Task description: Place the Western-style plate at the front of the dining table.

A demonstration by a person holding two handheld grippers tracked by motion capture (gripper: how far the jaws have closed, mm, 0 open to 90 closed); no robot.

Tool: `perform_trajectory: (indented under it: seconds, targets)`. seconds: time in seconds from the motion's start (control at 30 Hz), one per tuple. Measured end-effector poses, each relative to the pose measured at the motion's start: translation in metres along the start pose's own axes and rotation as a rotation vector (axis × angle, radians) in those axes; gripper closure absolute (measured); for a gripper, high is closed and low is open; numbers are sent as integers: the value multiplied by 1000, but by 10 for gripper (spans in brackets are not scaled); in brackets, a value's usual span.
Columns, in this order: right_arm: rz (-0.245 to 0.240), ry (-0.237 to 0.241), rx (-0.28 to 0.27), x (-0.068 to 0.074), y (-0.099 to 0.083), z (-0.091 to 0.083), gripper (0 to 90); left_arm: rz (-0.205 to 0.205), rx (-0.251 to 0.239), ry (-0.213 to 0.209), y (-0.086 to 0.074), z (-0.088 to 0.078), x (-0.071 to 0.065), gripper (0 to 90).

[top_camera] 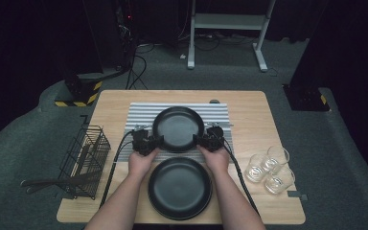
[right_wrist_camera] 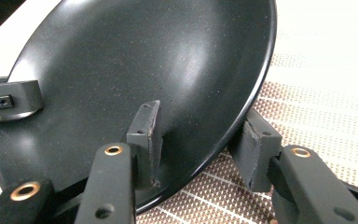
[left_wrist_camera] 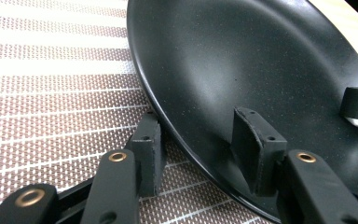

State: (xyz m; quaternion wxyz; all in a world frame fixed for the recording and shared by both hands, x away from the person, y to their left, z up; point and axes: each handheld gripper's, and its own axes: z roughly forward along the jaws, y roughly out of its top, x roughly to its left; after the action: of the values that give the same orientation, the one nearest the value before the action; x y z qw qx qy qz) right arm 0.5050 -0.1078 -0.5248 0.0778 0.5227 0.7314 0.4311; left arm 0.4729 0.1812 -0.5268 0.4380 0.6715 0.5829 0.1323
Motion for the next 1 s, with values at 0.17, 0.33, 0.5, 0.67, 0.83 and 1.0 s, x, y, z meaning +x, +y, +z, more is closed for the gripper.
perform_trajectory:
  seconds: [0.17, 0.33, 0.5, 0.67, 0.83, 1.0]
  targets:
    - [2, 2, 0, 0, 0, 0, 557, -1, -1, -1, 0, 0, 0, 557]
    - [2, -2, -3, 0, 0, 0, 557, -3, 0, 1, 0, 0, 0, 557]
    - [4, 0, -2, 0, 0, 0, 557, -4, -2, 2, 0, 0, 0, 557]
    - [1, -3, -4, 0, 0, 1, 553, -3, -3, 5, 0, 0, 0, 556]
    - [-13, -7, -5, 1, 0, 1, 537, -2, -9, 16, -1, -1, -1, 550]
    - [-25, -13, -1, 3, -1, 0, 527, 2, -12, 27, -1, -1, -2, 547]
